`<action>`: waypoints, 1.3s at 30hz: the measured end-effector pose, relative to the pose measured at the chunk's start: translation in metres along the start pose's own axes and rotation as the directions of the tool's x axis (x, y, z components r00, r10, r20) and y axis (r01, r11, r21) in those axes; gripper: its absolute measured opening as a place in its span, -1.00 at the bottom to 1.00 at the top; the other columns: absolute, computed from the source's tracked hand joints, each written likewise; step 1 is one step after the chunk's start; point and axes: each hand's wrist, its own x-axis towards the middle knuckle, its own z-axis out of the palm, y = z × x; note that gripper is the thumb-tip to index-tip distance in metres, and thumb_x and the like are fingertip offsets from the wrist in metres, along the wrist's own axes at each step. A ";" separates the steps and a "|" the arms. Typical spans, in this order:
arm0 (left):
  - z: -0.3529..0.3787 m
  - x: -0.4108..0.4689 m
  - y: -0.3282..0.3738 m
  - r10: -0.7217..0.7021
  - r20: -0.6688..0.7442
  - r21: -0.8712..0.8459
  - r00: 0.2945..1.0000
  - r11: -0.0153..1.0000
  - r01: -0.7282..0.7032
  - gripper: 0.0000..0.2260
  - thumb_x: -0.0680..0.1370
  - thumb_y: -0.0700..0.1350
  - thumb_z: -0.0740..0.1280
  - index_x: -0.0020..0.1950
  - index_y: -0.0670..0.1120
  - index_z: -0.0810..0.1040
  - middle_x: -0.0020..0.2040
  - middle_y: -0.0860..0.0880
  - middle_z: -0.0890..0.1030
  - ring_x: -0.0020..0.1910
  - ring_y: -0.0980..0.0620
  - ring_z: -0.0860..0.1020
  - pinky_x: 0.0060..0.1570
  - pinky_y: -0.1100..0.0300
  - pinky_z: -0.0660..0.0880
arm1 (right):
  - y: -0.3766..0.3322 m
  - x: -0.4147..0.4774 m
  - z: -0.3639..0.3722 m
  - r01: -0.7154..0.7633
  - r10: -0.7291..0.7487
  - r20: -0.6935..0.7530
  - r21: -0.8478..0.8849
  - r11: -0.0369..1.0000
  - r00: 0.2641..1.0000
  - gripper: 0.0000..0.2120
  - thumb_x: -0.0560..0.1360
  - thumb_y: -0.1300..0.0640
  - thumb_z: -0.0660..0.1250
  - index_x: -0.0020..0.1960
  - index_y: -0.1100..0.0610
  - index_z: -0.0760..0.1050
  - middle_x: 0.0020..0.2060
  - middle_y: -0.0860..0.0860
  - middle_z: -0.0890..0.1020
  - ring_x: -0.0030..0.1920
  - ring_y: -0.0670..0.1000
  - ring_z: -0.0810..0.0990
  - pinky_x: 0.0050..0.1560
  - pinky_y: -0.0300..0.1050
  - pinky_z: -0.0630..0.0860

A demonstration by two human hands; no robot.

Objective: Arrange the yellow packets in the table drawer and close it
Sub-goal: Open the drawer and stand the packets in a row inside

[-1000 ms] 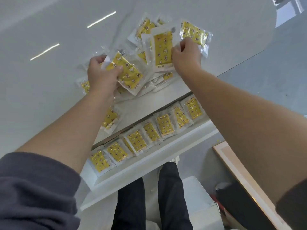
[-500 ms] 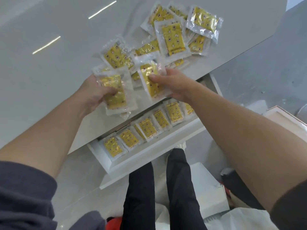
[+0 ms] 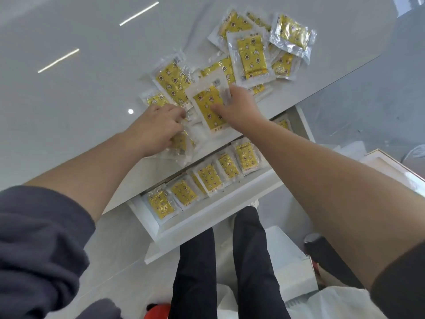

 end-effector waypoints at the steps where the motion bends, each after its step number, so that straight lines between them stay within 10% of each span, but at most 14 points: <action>1: 0.000 0.002 -0.001 0.013 -0.011 0.024 1.000 1.000 -0.013 -0.77 0.42 -0.12 0.45 0.07 -0.07 0.62 0.37 -0.06 0.38 0.31 -0.11 0.33 0.18 -0.03 0.23 | -0.007 0.004 0.000 0.021 -0.021 -0.021 -0.005 1.000 1.000 -0.79 0.53 0.04 0.35 0.07 0.09 0.39 -0.19 -0.09 0.45 -0.04 0.02 0.43 -0.21 -0.22 0.37; 8: 0.010 0.002 -0.015 0.130 -0.130 0.149 0.983 0.983 -0.110 -0.80 0.32 -0.19 0.52 -0.12 -0.15 0.59 -0.06 -0.12 0.54 -0.09 -0.15 0.49 -0.12 0.00 0.34 | -0.056 0.048 0.024 0.148 -0.165 -0.058 -0.230 0.962 0.985 -0.64 0.49 0.11 0.38 -0.29 0.07 0.20 -0.29 -0.06 0.30 -0.29 -0.07 0.31 -0.39 -0.28 0.22; 16: 0.013 0.008 -0.017 0.128 -0.041 0.223 0.991 0.968 -0.116 -0.73 0.55 0.00 0.30 0.21 -0.05 0.48 0.27 -0.04 0.40 0.19 -0.06 0.39 0.20 -0.01 0.34 | -0.078 0.069 0.046 0.147 -0.201 -0.035 -0.563 0.813 0.979 -0.89 0.45 0.20 0.23 -0.03 0.09 0.39 0.04 0.02 0.47 0.21 0.09 0.36 0.10 0.01 0.27; 27: 0.016 0.007 -0.013 0.077 -0.030 0.123 0.997 0.990 -0.072 -0.78 0.51 -0.06 0.35 0.12 -0.10 0.50 0.16 -0.08 0.44 0.06 -0.07 0.47 0.19 0.04 0.27 | -0.079 0.057 0.056 0.167 -0.288 -0.109 -0.602 0.781 0.951 -0.86 0.40 0.28 0.18 -0.13 0.06 0.33 -0.07 -0.01 0.36 0.01 0.05 0.30 0.14 0.02 0.21; 35: 0.021 -0.044 0.018 -0.274 -0.263 -0.309 0.925 0.932 0.188 -0.93 0.53 -0.16 0.32 -0.02 -0.14 0.50 -0.22 -0.05 0.54 -0.16 -0.13 0.50 -0.07 0.12 0.19 | -0.062 0.009 0.031 0.470 -0.479 -0.138 -0.097 0.878 0.867 -0.68 0.43 0.16 0.34 -0.30 0.00 0.20 -0.23 -0.05 0.34 -0.35 -0.15 0.24 -0.35 -0.30 0.21; 39: 0.036 -0.095 0.074 -0.611 -0.114 -0.776 0.783 0.547 0.314 -0.82 0.54 -0.12 0.35 0.10 -0.04 0.42 -0.20 -0.03 0.54 -0.25 -0.03 0.47 -0.26 0.09 0.36 | -0.025 -0.037 0.017 0.322 -0.317 -0.062 0.228 0.919 0.946 -0.85 0.42 0.16 0.40 -0.19 0.04 0.42 -0.27 0.02 0.54 -0.26 -0.01 0.54 -0.18 -0.25 0.55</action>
